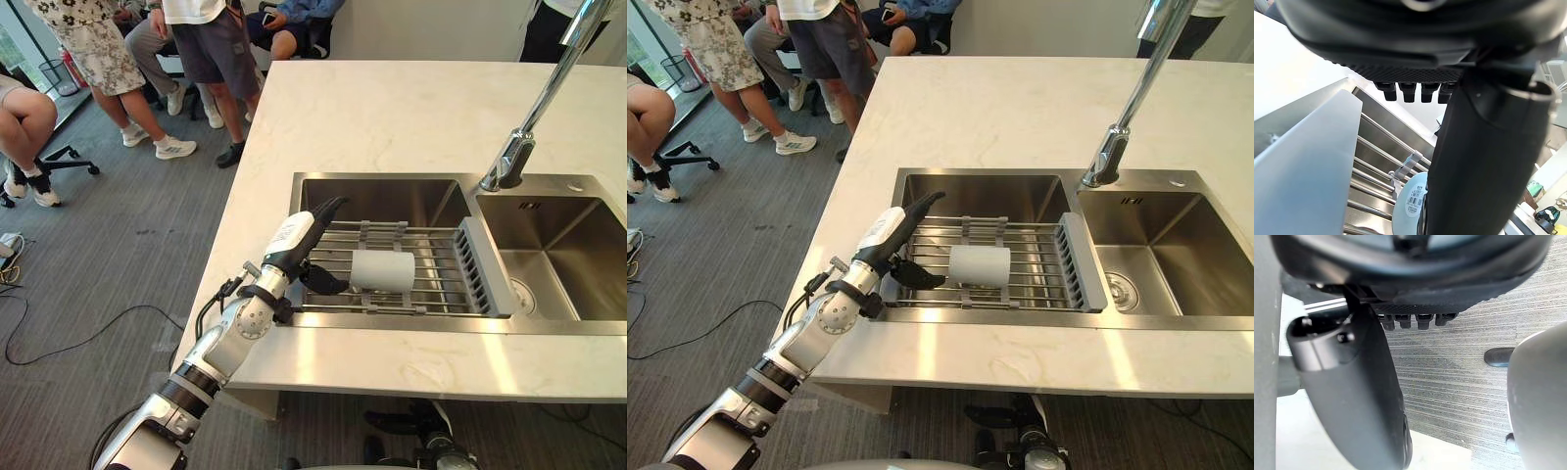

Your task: Walk over to the sink, pick up the cup, carry it to the dishwasher, place the cup inside the dishwasher, then close the dishwasher door

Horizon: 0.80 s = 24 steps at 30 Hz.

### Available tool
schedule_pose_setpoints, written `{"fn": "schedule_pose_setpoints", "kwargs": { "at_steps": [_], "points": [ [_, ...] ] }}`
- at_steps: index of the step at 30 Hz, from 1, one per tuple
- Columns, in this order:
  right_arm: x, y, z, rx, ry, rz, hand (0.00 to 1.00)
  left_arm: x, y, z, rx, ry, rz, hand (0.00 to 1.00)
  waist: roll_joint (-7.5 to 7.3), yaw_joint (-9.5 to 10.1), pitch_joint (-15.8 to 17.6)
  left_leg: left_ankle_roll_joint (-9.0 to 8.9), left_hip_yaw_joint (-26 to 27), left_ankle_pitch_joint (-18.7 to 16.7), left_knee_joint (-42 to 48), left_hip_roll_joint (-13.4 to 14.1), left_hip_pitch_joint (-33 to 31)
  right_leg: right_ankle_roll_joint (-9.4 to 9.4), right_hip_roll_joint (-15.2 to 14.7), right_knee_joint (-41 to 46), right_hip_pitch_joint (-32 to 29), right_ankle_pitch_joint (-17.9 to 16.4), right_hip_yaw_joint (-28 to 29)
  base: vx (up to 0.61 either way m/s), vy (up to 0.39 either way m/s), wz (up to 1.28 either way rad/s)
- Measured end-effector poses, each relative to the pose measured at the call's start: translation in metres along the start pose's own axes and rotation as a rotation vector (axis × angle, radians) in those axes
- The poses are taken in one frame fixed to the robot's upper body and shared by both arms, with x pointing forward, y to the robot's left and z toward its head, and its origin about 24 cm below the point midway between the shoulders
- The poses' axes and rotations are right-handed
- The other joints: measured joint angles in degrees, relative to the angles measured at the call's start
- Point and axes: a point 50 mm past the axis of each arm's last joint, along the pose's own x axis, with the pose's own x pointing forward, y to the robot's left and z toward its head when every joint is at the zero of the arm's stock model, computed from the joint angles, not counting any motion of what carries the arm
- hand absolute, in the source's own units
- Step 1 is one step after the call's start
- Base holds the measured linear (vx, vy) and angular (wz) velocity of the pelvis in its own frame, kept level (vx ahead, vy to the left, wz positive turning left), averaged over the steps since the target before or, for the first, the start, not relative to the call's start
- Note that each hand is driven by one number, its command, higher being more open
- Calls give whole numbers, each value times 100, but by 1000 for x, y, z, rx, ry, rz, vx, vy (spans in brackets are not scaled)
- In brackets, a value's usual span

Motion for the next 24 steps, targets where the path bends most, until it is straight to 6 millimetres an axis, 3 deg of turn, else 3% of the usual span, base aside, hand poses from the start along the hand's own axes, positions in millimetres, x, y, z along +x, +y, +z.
{"fn": "schedule_pose_setpoints", "kwargs": {
  "at_steps": [7, 17, 20, 24],
  "points": [
    [2, 0, 4, 4, -13, -1, 100, 2, -6, 3, 89, -23, -67, 100, 42, -141, 37, 0, -91, 0, -8, -21, -3, 2, -12, 0, -10, 2, 1, 0, 0, 0],
    [2, -4, 5, 37, -15, -13, 100, 7, -10, 6, 147, -44, -99, 100, 109, -162, 90, 1, -100, 0, -13, -21, -2, 11, -16, 0, -8, 7, -8, -7, -2, 0],
    [2, -4, 5, 40, -14, -14, 100, 12, -10, 13, 154, -68, -98, 100, 115, -161, 94, 5, -108, 3, -7, -29, -20, 18, -30, 2, 6, 6, -2, -8, 1, 1],
    [2, -4, 6, 43, -17, -15, 100, 23, -11, 38, 163, -161, -88, 100, 127, -172, 101, 15, -126, 8, 3, -47, -49, 34, -49, 3, -4, 5, 10, -13, 2, 2]
  ]
}}
